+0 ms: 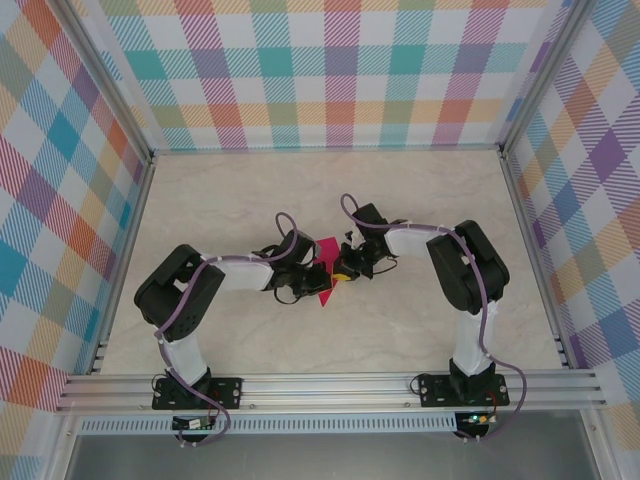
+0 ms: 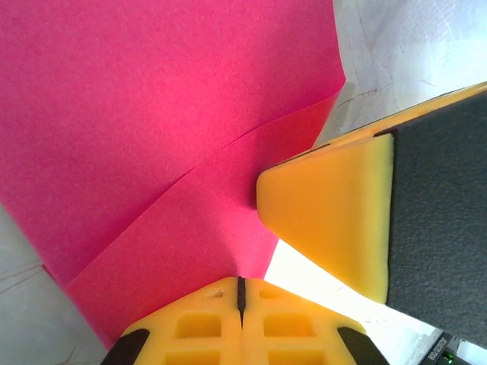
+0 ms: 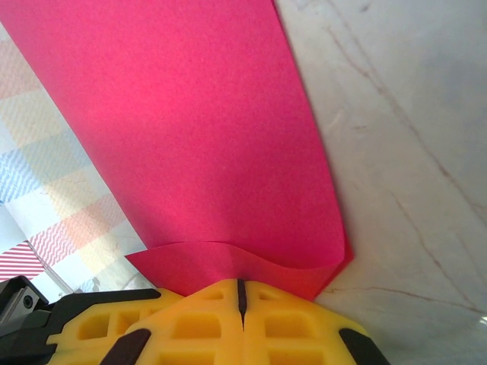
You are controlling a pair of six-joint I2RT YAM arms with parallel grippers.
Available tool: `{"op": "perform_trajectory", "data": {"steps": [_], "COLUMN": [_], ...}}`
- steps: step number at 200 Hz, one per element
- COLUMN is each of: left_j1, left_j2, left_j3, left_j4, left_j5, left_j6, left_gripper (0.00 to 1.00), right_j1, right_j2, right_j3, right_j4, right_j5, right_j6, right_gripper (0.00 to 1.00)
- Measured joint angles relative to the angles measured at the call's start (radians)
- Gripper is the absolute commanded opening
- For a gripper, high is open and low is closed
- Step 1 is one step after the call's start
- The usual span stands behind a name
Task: Fold a paper plane with a square sheet of paper (pick it up from the middle)
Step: Third fold the triangle at the center of the table.
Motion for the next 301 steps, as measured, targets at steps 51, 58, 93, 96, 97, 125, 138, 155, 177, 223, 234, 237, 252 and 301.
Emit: {"op": "perform_trajectory", "data": {"steps": [51,58,93,96,97,125,138,155,177,223,234,237,252,301], "left_j1": [-0.005,-0.007,-0.024,-0.026,-0.026,-0.031,-0.031,-0.031,-0.031,-0.031,-0.031,-0.031,-0.031,-0.031], "left_j2": [-0.049,-0.061,-0.100,-0.102,-0.103,-0.126,-0.131,-0.131,-0.114,-0.032,-0.022,-0.019,-0.010,-0.001], "left_j3": [-0.045,-0.052,-0.062,-0.062,-0.062,-0.054,-0.034,-0.008,0.023,0.038,0.038,0.039,0.040,0.024], "left_j4": [-0.031,-0.042,-0.084,-0.088,-0.088,-0.099,-0.101,-0.092,-0.084,-0.056,-0.056,-0.056,-0.056,-0.035], "left_j5": [0.021,0.026,0.032,0.032,0.032,0.009,-0.007,-0.025,-0.031,-0.032,-0.032,-0.032,-0.034,-0.037], "left_j6": [0.034,0.038,0.056,0.057,0.057,0.063,0.064,0.065,0.067,0.066,0.066,0.066,0.066,0.068], "left_gripper": [0.00,0.00,0.00,0.00,0.00,0.00,0.00,0.00,0.00,0.00,0.00,0.00,0.00,0.00], "right_j1": [0.000,0.000,-0.001,-0.001,-0.001,-0.002,-0.002,-0.002,-0.003,-0.008,-0.008,-0.008,-0.008,-0.009], "right_j2": [0.002,0.002,0.006,0.006,0.006,0.008,0.008,0.009,0.013,0.017,0.018,0.018,0.018,0.019], "right_j3": [0.005,0.005,0.007,0.008,0.008,0.010,0.011,0.011,0.013,0.013,0.013,0.013,0.013,0.014], "right_j4": [-0.007,-0.007,-0.009,-0.010,-0.010,-0.013,-0.014,-0.014,-0.015,-0.014,-0.014,-0.014,-0.014,-0.015], "right_j5": [0.000,0.000,-0.004,-0.005,-0.005,-0.008,-0.008,-0.008,-0.015,-0.028,-0.031,-0.031,-0.031,-0.031], "right_j6": [0.000,0.001,0.003,0.003,0.003,0.003,0.003,0.003,0.004,0.005,0.006,0.007,0.007,0.007], "right_gripper": [0.00,0.00,0.00,0.00,0.00,0.00,0.00,0.00,0.00,0.00,0.00,0.00,0.00,0.00]}}
